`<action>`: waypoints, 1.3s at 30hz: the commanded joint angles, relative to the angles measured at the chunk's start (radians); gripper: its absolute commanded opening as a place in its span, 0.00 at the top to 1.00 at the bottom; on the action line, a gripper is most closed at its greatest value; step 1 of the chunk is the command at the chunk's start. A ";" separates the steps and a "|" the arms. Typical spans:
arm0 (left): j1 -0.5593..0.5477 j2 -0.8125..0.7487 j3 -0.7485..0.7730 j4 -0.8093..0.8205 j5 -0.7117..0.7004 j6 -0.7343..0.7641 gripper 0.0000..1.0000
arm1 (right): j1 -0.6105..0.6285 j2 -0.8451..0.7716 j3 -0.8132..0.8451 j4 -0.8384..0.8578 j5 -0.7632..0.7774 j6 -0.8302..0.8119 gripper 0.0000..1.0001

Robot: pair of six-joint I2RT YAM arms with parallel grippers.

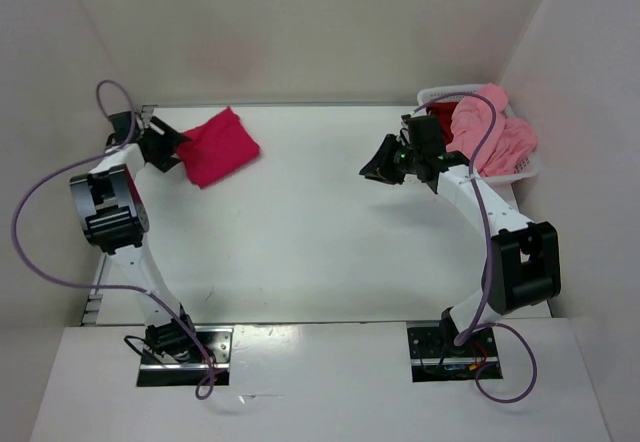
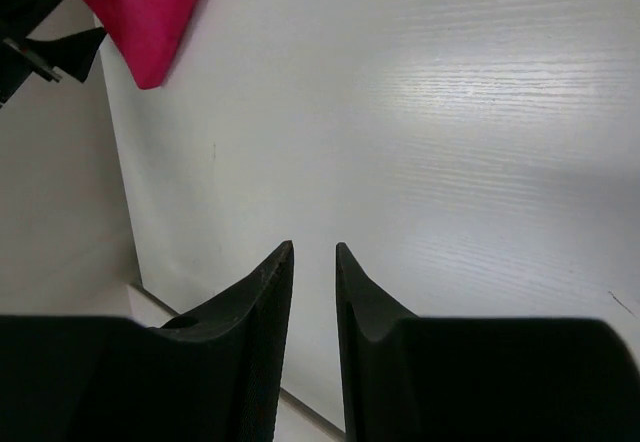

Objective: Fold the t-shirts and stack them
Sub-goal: Put the neatly folded tshirt into the corner of the board with the left arm

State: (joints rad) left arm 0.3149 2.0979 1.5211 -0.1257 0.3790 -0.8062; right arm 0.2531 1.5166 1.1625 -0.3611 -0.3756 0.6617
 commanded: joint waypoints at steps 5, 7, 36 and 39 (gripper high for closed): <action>0.131 -0.200 -0.169 0.024 -0.011 -0.117 0.09 | 0.008 -0.016 0.011 0.002 -0.013 -0.039 0.68; 0.173 -0.277 -0.242 0.037 -0.034 -0.136 0.09 | 0.008 -0.016 0.020 0.002 -0.013 -0.039 0.67; -0.186 0.152 0.178 -0.130 -0.141 -0.057 0.84 | -0.054 -0.091 0.040 -0.038 0.012 -0.039 0.98; -0.131 0.162 0.201 -0.156 -0.178 -0.030 0.81 | -0.115 -0.091 0.065 -0.047 0.012 -0.039 0.94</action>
State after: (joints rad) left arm 0.1207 2.2482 1.6691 -0.2535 0.2489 -0.8715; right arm 0.1928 1.4746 1.1690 -0.3923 -0.3786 0.6338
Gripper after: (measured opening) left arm 0.181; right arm 0.050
